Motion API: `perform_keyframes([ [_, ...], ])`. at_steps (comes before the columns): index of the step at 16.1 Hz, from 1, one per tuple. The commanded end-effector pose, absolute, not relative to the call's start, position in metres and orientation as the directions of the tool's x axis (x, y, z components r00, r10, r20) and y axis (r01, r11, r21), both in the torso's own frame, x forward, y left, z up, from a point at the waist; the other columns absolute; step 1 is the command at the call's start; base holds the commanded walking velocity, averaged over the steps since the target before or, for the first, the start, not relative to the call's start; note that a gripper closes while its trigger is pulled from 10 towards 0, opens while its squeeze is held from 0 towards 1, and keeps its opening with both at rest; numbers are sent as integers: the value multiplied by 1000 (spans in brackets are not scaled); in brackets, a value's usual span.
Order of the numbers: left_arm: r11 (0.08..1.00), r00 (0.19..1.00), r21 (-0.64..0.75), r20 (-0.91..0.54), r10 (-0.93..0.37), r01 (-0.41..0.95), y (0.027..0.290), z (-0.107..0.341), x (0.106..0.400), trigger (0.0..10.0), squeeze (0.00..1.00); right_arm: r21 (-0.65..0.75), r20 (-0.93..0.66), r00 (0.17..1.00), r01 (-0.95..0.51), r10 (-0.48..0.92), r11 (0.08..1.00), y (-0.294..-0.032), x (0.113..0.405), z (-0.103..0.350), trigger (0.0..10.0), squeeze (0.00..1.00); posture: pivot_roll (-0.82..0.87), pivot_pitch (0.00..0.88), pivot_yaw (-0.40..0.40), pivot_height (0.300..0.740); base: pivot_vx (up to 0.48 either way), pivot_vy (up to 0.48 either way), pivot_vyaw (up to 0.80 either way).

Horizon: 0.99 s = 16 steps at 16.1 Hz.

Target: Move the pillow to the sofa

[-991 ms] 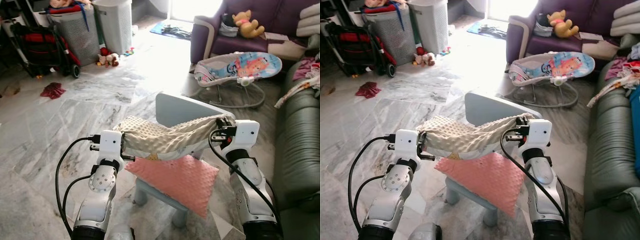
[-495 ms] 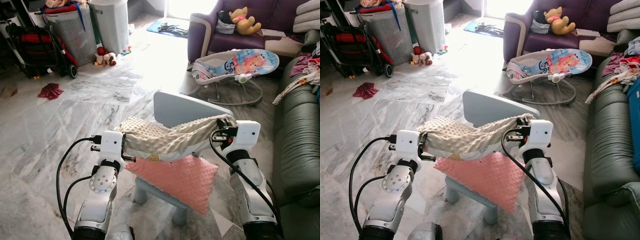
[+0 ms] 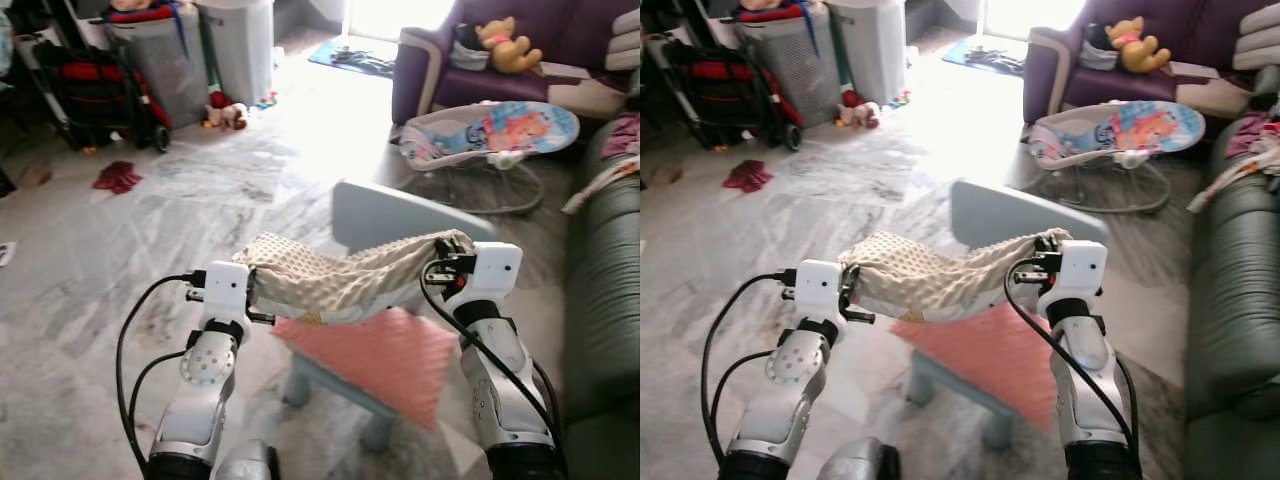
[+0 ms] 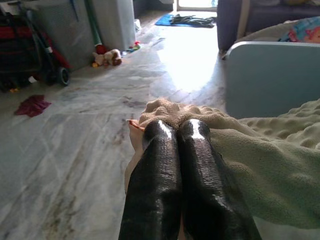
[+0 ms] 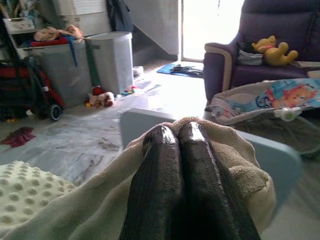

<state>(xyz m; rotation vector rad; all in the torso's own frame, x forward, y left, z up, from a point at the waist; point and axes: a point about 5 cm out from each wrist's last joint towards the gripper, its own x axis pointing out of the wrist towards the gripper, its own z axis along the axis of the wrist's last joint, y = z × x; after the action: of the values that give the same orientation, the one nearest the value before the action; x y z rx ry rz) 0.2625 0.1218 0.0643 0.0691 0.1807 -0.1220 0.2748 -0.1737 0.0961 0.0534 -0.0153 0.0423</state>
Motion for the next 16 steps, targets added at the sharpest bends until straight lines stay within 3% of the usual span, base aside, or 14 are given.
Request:
perform_keyframes([
  [1,987,978,59,-153,-142,152,117,70,266,10000,0,65,37,999,-35,33,997,-173,279,102,10000,0,-19,0,-7,740,0,480,0],
  [16,980,972,57,-154,-180,190,110,69,266,10000,0,58,26,999,-23,21,998,-174,280,100,10000,0,-27,0,-7,740,0,480,0],
])
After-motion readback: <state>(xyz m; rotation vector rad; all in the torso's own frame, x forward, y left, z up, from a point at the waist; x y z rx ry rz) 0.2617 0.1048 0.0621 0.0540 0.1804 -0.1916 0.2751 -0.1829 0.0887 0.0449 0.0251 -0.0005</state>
